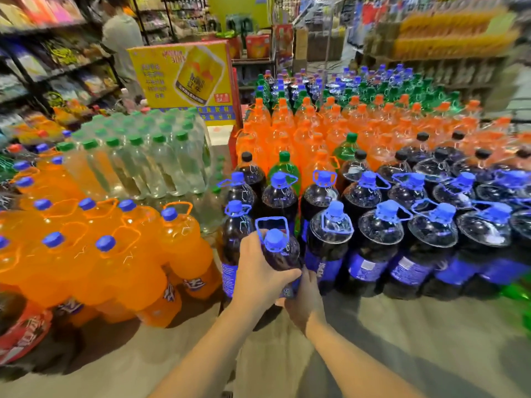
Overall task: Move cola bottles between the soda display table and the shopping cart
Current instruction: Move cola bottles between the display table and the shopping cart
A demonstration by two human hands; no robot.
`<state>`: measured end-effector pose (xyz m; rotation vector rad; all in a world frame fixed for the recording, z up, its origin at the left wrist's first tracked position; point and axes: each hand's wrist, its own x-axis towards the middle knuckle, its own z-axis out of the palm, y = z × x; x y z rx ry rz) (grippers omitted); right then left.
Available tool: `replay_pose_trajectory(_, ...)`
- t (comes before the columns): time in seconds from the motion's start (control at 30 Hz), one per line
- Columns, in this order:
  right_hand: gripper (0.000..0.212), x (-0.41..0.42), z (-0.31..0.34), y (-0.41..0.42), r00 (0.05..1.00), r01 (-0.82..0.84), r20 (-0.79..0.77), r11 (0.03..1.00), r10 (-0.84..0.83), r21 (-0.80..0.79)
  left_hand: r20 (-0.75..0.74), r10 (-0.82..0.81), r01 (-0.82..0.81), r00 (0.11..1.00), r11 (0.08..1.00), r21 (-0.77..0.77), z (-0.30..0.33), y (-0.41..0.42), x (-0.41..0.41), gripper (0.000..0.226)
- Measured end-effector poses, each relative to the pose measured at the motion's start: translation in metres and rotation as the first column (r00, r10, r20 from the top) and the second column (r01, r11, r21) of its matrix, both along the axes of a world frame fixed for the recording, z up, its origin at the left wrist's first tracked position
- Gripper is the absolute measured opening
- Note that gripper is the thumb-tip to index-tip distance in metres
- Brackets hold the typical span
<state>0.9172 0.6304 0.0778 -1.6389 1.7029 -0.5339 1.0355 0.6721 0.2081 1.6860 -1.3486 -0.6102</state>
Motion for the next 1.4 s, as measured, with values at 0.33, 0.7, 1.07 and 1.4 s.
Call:
replay_pose_trajectory(0.33,0.057,0.011,-0.002,-0.01,0.992,0.118,0.041,0.993,-0.117,-0.01,0.126,-0.137,0.125,0.983,0.987,0.1,0.004,-0.026,0.004,0.104)
replay_pose_trajectory(0.7,0.067,0.019,-0.004,-0.026,0.985,0.162,0.048,0.986,-0.163,0.029,0.265,-0.254,0.188,0.93,0.95,0.251,0.022,-0.083,0.006,0.099)
replay_pose_trajectory(1.07,0.056,0.003,0.025,-0.023,0.991,0.091,-0.1,0.994,-0.084,0.063,0.295,-0.297,0.205,0.908,0.93,0.306,0.03,-0.08,0.007,0.119)
replay_pose_trajectory(1.4,0.069,-0.052,0.065,0.03,0.929,0.082,-0.359,0.996,-0.088,-0.034,0.361,-0.376,0.292,0.853,0.918,0.267,0.04,-0.067,0.016,0.119)
